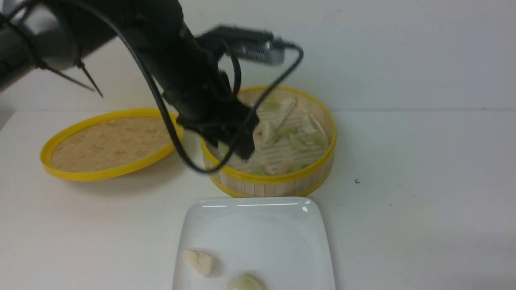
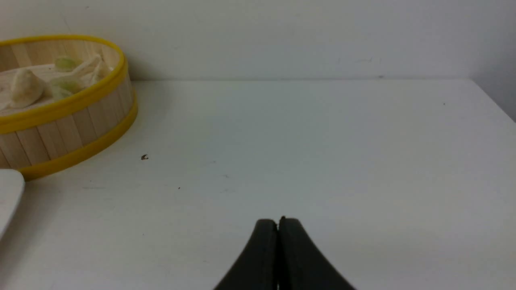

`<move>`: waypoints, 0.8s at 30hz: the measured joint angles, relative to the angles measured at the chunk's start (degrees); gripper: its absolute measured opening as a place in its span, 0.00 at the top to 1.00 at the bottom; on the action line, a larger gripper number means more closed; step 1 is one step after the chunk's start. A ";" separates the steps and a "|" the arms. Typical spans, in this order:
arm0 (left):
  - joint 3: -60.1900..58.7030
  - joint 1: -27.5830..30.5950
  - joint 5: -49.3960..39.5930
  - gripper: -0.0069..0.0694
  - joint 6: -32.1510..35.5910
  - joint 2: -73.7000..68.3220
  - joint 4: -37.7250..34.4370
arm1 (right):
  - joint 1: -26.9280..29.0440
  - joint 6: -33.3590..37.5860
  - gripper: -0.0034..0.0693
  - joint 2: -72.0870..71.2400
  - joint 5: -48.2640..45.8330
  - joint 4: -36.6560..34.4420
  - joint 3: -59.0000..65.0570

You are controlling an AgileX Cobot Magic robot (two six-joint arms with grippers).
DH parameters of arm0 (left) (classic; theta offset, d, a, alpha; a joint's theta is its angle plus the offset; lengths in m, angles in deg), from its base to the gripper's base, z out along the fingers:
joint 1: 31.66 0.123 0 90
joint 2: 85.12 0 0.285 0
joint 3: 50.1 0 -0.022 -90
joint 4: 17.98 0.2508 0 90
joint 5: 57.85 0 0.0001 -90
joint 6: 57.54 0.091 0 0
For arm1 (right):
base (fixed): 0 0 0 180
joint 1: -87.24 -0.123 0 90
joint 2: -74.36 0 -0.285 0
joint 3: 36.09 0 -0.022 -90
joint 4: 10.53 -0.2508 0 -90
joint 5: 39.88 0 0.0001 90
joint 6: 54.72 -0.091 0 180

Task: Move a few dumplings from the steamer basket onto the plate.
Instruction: Use the left arm to put the dumpling into the plate, then use the left arm to grab a dumpling from the steamer

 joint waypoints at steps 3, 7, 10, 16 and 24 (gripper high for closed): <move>-7.40 -2.87 0.55 0.36 1.68 -0.92 -0.05 | 0.00 0.00 0.97 0.00 0.00 0.00 0.00; -10.73 -4.98 5.50 0.36 2.58 -4.52 -0.18 | 0.00 0.00 0.97 0.00 0.00 0.00 0.00; -10.79 -5.03 7.56 0.36 2.52 -6.33 -0.35 | 0.00 0.00 0.97 0.00 0.00 0.00 0.00; -9.43 -5.03 8.10 0.20 2.04 -7.18 0.71 | 0.00 0.00 0.97 0.00 0.00 0.00 0.00; 8.85 -5.03 3.56 0.18 -6.61 -7.18 12.46 | 0.00 0.00 0.97 0.00 0.00 0.00 0.00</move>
